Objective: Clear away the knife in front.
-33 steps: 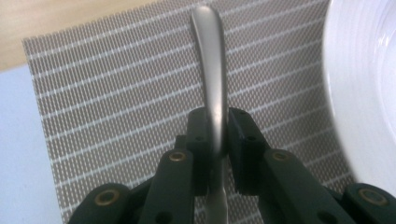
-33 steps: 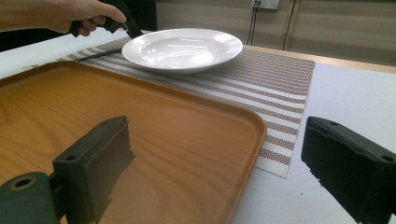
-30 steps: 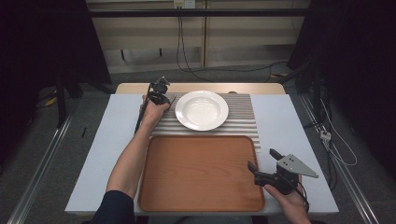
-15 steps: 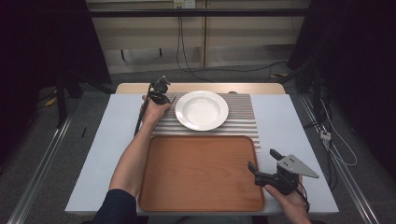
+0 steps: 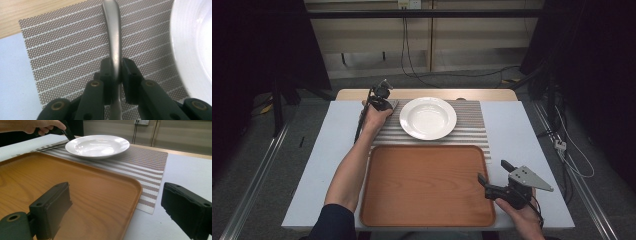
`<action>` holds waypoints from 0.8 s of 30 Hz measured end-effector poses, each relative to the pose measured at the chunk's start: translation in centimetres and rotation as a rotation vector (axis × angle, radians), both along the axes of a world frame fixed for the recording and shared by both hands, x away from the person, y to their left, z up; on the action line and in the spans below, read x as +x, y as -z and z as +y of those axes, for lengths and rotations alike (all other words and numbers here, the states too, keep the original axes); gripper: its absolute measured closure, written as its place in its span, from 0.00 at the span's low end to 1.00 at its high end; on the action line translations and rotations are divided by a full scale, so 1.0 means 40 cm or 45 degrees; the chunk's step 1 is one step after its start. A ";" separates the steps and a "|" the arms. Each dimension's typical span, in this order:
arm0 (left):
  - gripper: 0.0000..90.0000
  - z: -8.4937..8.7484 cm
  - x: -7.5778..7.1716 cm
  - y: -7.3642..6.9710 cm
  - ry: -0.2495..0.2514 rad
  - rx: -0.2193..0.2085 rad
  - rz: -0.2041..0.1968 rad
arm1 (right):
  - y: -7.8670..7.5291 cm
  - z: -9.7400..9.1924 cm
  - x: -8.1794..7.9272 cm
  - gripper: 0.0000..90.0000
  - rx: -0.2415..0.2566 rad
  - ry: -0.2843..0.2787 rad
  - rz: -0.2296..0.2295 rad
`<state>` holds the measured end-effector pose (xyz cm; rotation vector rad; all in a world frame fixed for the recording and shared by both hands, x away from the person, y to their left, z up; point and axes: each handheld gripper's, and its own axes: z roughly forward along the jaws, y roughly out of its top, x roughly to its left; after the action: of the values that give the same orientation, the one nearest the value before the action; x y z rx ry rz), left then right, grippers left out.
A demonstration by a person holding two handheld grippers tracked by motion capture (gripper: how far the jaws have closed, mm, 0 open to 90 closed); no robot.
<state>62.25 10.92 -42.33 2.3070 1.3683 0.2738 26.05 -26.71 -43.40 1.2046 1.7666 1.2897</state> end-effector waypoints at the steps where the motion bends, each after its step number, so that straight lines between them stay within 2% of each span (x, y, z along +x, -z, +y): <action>1: 0.89 0.000 -0.001 -0.001 -0.002 -0.001 0.003 | 0.000 0.000 0.000 0.10 -0.002 0.002 0.001; 5: 0.89 -0.003 -0.005 -0.009 0.027 0.011 0.004 | 0.000 0.001 0.001 0.10 -0.002 -0.001 0.002; 12: 0.89 0.000 -0.015 -0.033 0.030 -0.013 -0.013 | 0.000 0.001 0.001 0.10 -0.001 -0.004 0.001; 14: 0.89 0.002 -0.021 -0.042 0.048 -0.018 -0.017 | 0.000 0.001 0.001 0.10 -0.002 0.000 0.001; 16: 0.89 0.002 -0.028 -0.054 0.060 -0.014 -0.028 | 0.000 0.001 0.001 0.10 -0.002 0.002 0.003; 17: 0.89 0.003 -0.031 -0.060 0.062 -0.032 -0.021 | 0.000 0.002 0.001 0.10 -0.001 -0.001 0.002; 21: 0.89 0.004 -0.045 -0.086 0.085 -0.023 -0.037 | -0.001 0.005 -0.002 0.10 -0.006 -0.002 0.001; 24: 0.89 0.007 -0.063 -0.104 0.090 -0.056 -0.049 | -0.003 0.006 -0.004 0.10 -0.009 -0.001 -0.004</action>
<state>59.74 11.19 -38.15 2.2971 1.2589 0.2620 25.88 -26.48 -43.30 1.1970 1.7682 1.2841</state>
